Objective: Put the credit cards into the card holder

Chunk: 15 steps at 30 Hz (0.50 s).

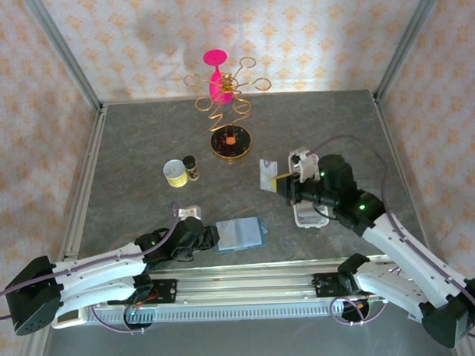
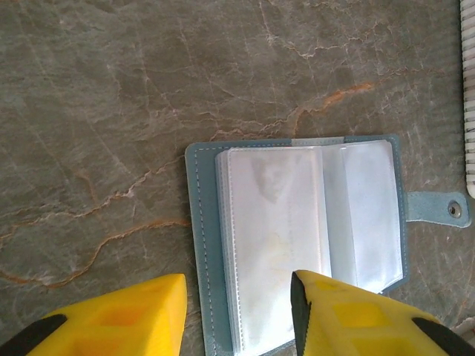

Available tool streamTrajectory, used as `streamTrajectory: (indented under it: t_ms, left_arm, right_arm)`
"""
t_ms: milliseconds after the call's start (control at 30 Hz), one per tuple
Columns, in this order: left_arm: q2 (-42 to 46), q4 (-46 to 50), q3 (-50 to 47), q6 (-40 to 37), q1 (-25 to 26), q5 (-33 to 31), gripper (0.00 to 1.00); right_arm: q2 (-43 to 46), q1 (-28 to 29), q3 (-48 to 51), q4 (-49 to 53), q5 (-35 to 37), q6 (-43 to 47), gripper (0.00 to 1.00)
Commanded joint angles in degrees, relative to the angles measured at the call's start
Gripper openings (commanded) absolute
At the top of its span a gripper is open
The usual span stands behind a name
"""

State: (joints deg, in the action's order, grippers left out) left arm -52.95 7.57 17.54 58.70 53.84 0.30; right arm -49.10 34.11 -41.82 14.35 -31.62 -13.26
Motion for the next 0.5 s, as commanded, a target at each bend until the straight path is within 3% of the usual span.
streamTrajectory:
  t_ms: [0, 167, 467]
  left_arm:
    - [-0.1, 0.9, -0.5, 1.4, -0.5, -1.5, 0.44]
    - [-2.4, -1.0, -0.6, 1.6, -0.5, -0.6, 0.42]
    - [-6.5, -4.4, -0.9, 1.7, -0.4, 1.2, 0.36]
  right_arm:
    - [-0.4, 6.1, 6.9, -13.8, 0.8, -22.7, 0.00]
    - [-8.1, 13.3, 12.9, -19.4, 4.7, -35.1, 0.00]
    - [-21.7, 16.8, 14.1, -24.1, 5.4, -37.4, 0.00]
